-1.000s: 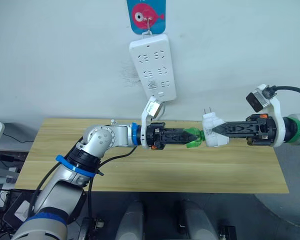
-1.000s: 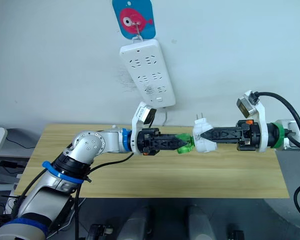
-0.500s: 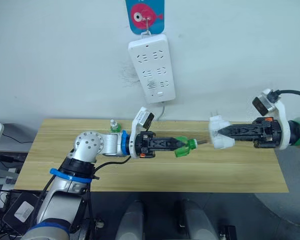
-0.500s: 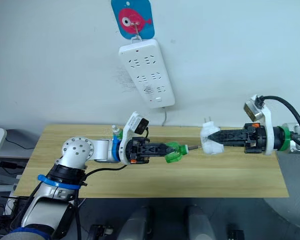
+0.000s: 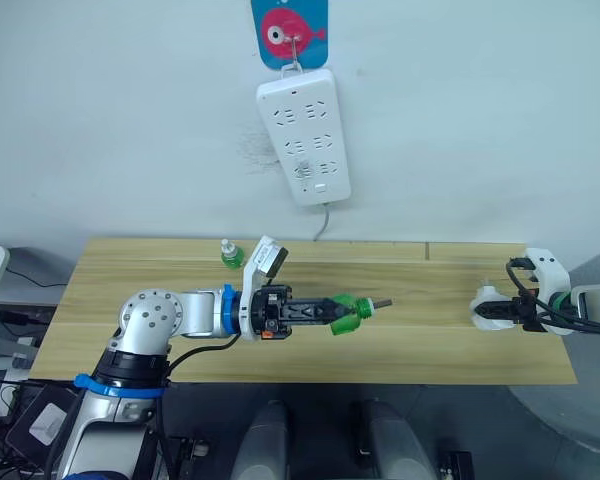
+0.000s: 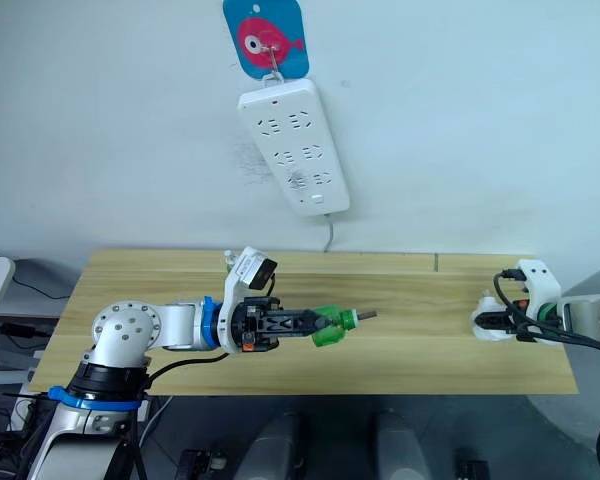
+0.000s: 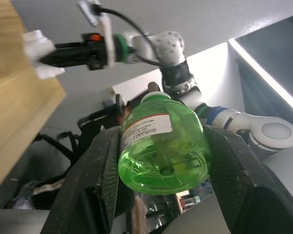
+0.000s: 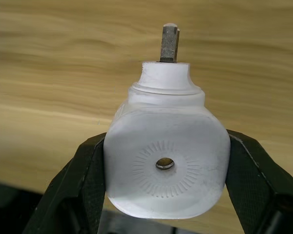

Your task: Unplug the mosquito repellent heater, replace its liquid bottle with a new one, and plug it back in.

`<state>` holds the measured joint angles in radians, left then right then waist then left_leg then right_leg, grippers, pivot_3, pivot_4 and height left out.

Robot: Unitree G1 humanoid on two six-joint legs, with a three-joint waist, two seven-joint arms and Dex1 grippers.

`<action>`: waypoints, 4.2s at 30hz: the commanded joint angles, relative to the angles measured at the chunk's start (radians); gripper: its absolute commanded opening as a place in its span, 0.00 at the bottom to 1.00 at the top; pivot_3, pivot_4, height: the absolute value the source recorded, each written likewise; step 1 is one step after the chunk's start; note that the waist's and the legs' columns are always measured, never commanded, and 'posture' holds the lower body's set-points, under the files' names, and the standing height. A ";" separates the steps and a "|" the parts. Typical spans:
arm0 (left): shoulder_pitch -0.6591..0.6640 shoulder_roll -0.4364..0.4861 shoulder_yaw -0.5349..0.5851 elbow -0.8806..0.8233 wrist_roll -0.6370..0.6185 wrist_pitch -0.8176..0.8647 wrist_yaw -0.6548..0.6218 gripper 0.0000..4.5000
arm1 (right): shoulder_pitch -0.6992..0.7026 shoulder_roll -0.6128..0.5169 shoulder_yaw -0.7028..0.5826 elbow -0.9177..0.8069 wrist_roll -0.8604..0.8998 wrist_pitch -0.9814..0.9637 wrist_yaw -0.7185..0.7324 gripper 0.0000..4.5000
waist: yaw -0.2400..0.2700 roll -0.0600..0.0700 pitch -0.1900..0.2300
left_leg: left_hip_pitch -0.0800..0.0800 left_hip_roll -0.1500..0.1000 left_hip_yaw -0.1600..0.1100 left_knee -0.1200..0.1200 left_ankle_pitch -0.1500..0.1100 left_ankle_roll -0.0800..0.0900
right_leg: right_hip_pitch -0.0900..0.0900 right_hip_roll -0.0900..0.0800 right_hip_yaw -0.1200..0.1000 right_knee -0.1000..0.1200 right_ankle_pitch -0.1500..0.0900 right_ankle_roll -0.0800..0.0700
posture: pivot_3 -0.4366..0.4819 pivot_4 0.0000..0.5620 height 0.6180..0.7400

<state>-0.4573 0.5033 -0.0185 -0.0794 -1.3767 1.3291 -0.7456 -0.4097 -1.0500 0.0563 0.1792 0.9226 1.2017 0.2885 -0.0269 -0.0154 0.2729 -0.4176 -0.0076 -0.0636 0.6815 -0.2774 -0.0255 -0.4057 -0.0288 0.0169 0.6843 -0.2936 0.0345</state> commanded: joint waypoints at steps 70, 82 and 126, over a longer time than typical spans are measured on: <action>0.114 -0.238 -0.219 -0.218 0.956 -1.055 -0.025 0.50 | -0.040 0.493 -0.258 -0.399 1.050 -0.068 -0.637 0.90 | -0.001 0.000 0.005 | -0.001 0.001 -0.002 -0.003 0.000 0.002 | 0.001 0.000 -0.001 -0.003 0.001 -0.002 | 0.52 0.50 1.00; 0.136 -0.242 -0.222 -0.238 0.966 -1.054 -0.014 0.50 | -0.047 0.536 -0.284 -0.388 1.050 -0.080 -0.682 0.19 | -0.001 0.000 0.005 | -0.001 0.001 -0.002 -0.003 0.000 0.002 | 0.001 0.000 -0.001 -0.003 0.001 -0.002 | 0.52 0.51 1.00; -0.095 -0.083 -0.277 -0.003 1.067 -1.120 -0.359 1.00 | 0.139 0.484 0.055 0.154 -0.805 -1.190 0.047 0.27 | -0.001 0.001 0.006 | 0.001 0.001 -0.001 -0.002 0.001 0.000 | 0.000 0.004 0.000 -0.002 0.001 -0.001 | 0.52 0.49 1.00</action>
<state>-0.5552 0.4278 -0.3106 -0.0626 -0.3096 0.2288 -1.1046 -0.2650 -0.5705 0.1396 0.3310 0.1210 0.0319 0.3159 -0.0281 -0.0147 0.2786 -0.4166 -0.0062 -0.0646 0.6791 -0.2761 -0.0257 -0.4053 -0.0253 0.0174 0.6828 -0.2930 0.0337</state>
